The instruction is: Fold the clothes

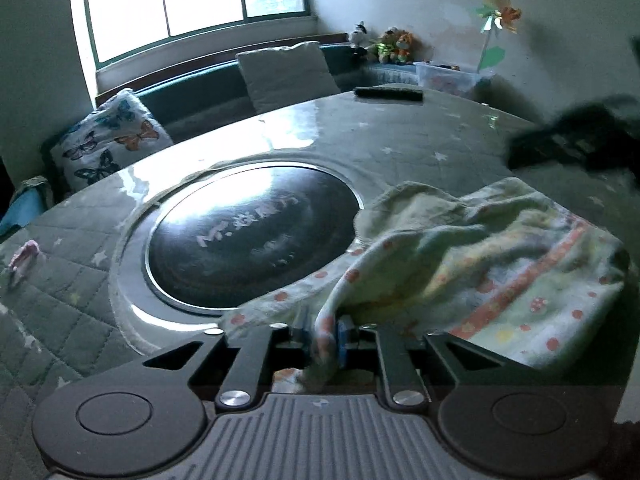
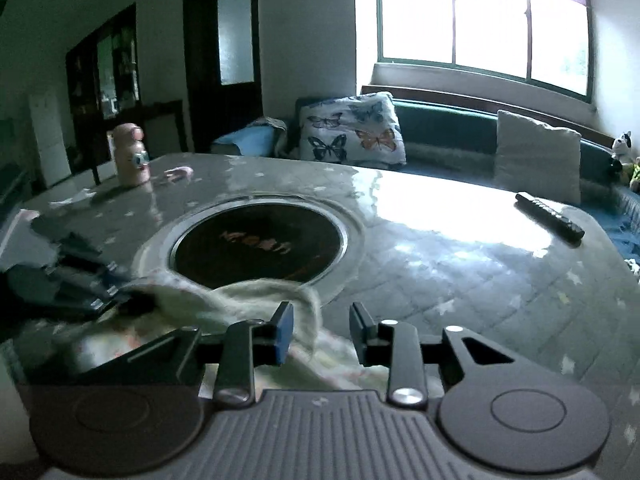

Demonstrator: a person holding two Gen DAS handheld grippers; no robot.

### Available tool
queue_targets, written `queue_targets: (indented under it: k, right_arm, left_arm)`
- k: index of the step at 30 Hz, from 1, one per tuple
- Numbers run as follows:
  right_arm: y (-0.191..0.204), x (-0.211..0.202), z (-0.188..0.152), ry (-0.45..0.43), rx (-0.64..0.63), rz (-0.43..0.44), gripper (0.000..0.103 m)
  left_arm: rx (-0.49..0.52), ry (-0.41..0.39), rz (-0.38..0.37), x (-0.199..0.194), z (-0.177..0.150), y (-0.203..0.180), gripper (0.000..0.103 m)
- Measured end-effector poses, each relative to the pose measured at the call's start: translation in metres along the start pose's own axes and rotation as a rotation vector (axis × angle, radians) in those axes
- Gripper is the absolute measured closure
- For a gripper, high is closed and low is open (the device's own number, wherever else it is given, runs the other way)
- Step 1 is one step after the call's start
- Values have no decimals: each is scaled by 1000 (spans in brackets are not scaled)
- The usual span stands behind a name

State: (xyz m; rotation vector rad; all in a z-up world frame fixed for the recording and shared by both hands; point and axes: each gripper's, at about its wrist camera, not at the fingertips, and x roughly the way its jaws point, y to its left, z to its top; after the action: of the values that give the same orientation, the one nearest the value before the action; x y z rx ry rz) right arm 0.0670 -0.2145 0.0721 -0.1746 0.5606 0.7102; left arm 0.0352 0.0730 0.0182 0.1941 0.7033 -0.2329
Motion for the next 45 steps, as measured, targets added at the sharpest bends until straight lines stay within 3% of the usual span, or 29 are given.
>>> queue_targets:
  k: [5,10,16,22,30,34,37,41,45]
  right_arm:
    - [12,-2,-30,47,27,42,73]
    - [-6,9,-48,91,109,-34,73]
    - [-32,-2,-45,41,195,-126,73]
    - [-40,1,-47,54,220,-144,73]
    - [-42,12,-52,84,243,-157,74]
    - [-35,9,-52,79,207,-172,96]
    - [-28,8,-46,47,156,-193,96]
    - [-37,23,-47,85,189,-197,92]
    - [-35,13,-43,42,199,-197,89]
  left_arm:
    - [-61,13,31,8,1,17,81]
    - [-93,25,83,13,-4,24,75]
    - [-118,-6,162,1,1,24,75]
    - [-102,-72,59,-21,9,-1,76]
    - [-85,-77,-73,-13,19,-36,76]
    - [-84,-63,-96,0,24,-45,76]
    - [-91,-43,-92,13,25,-47,76]
    - [-117,-20,-76,28,24,-45,76]
    - [-133,-21,-78,29,24,-45,77]
